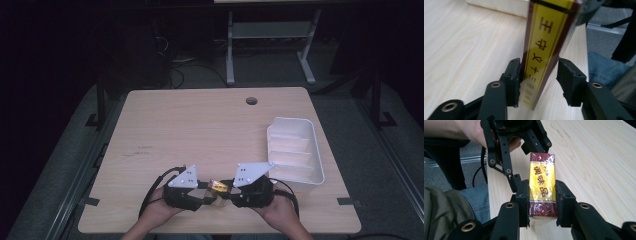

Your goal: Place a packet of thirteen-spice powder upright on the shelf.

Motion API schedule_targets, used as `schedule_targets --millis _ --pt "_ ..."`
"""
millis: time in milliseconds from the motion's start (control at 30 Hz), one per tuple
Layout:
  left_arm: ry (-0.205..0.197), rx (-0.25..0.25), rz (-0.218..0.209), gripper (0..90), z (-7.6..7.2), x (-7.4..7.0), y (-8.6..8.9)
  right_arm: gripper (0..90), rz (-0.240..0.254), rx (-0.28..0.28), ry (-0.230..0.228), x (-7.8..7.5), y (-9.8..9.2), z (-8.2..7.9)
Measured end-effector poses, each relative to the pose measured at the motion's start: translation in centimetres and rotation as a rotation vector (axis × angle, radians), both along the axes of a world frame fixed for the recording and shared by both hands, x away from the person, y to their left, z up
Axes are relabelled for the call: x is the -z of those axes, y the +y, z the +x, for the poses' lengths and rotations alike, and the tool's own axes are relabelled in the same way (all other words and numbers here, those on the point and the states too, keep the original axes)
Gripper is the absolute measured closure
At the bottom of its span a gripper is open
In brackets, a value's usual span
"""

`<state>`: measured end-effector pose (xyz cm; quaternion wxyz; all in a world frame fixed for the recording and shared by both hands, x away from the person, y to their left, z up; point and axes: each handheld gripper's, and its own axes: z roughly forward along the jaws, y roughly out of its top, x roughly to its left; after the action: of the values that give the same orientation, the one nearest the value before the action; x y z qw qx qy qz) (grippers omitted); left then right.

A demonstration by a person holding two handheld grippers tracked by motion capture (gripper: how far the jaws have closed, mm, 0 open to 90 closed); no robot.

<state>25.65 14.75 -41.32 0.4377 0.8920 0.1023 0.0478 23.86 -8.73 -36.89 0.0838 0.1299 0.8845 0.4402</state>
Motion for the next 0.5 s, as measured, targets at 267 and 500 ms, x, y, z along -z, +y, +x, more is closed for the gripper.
schedule_targets --millis 267,500 --pt "-0.007 -0.019 -0.010 62.4 0.2 -0.5 0.5 63.8 -0.023 -0.044 0.020 -1.2 0.3 1.7" --pt "0.002 -0.018 -0.014 64.9 0.4 -0.5 0.8 62.0 -0.062 -0.099 0.047 -1.6 0.9 2.9"
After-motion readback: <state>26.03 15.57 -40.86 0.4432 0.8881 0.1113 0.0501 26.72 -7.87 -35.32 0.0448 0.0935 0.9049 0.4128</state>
